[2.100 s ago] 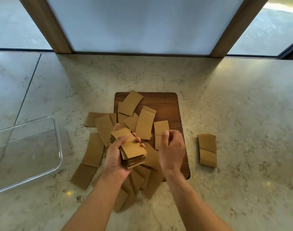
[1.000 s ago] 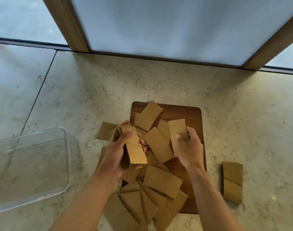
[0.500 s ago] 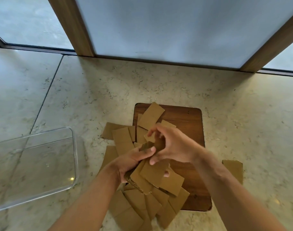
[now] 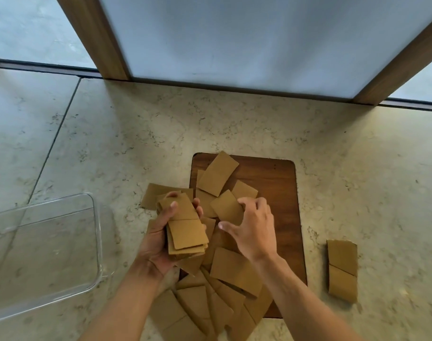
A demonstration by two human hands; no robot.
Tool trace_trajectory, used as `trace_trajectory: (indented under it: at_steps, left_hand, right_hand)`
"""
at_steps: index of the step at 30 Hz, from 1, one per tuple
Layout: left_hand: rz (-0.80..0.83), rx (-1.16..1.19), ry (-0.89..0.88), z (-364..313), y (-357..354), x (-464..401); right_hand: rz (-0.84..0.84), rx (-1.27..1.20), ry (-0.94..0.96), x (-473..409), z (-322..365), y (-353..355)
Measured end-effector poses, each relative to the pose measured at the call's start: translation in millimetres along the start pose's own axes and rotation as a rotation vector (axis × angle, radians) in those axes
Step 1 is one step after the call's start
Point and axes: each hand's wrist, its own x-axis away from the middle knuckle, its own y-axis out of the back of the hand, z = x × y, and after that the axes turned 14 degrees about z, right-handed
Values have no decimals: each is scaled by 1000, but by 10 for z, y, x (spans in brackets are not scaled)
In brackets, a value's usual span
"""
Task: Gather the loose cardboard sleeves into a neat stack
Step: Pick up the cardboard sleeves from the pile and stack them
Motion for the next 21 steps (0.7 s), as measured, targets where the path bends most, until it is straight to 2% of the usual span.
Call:
trace_trajectory:
  at_steps: [5, 10, 15, 19, 21]
  left_hand:
    - [73, -13, 30, -70, -52, 23]
    - [75, -218, 47, -24, -189, -17]
    - [10, -370, -21, 117, -333, -79]
    - [-30, -272, 38, 123, -342, -64]
    - [-32, -259, 90, 82, -289, -23]
  right_hand:
    - [-48, -526, -177, -87, -58, 305]
    - [-89, -895, -90, 35, -6, 514]
    - [-267, -663, 173, 277, 279, 394]
    - [-178, -604, 443, 383, 361, 272]
    - [-152, -625, 472, 356, 312, 285]
